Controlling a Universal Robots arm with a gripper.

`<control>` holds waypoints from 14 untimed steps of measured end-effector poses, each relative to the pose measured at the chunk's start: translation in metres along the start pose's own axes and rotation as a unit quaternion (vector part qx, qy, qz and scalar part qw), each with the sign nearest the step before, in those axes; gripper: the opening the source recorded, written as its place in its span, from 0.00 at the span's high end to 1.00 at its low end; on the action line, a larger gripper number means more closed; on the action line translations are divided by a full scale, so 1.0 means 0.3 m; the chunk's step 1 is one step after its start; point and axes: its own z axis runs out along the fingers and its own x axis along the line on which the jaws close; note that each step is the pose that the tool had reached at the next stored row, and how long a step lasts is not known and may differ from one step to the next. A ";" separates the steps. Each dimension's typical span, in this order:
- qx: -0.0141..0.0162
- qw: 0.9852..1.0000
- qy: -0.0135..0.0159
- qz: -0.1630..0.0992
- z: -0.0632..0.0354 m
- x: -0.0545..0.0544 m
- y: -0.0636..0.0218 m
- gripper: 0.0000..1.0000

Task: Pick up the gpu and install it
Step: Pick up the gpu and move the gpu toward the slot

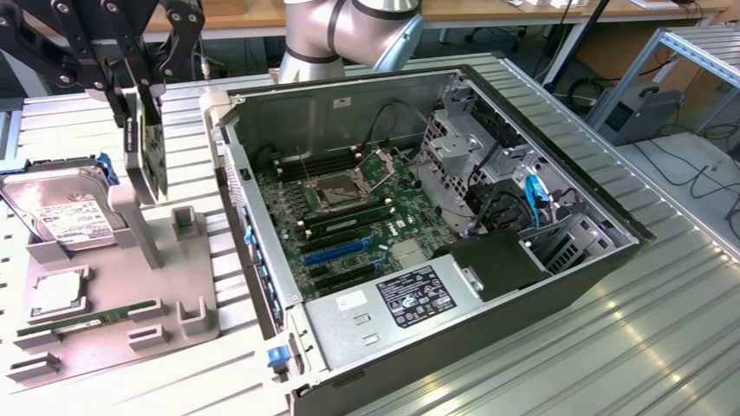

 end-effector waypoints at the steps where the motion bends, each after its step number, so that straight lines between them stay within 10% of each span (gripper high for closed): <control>1: 0.000 1.000 0.000 0.000 0.000 -0.002 -0.002 0.73; 14: 0.000 1.000 0.000 0.000 0.001 -0.032 -0.010 0.73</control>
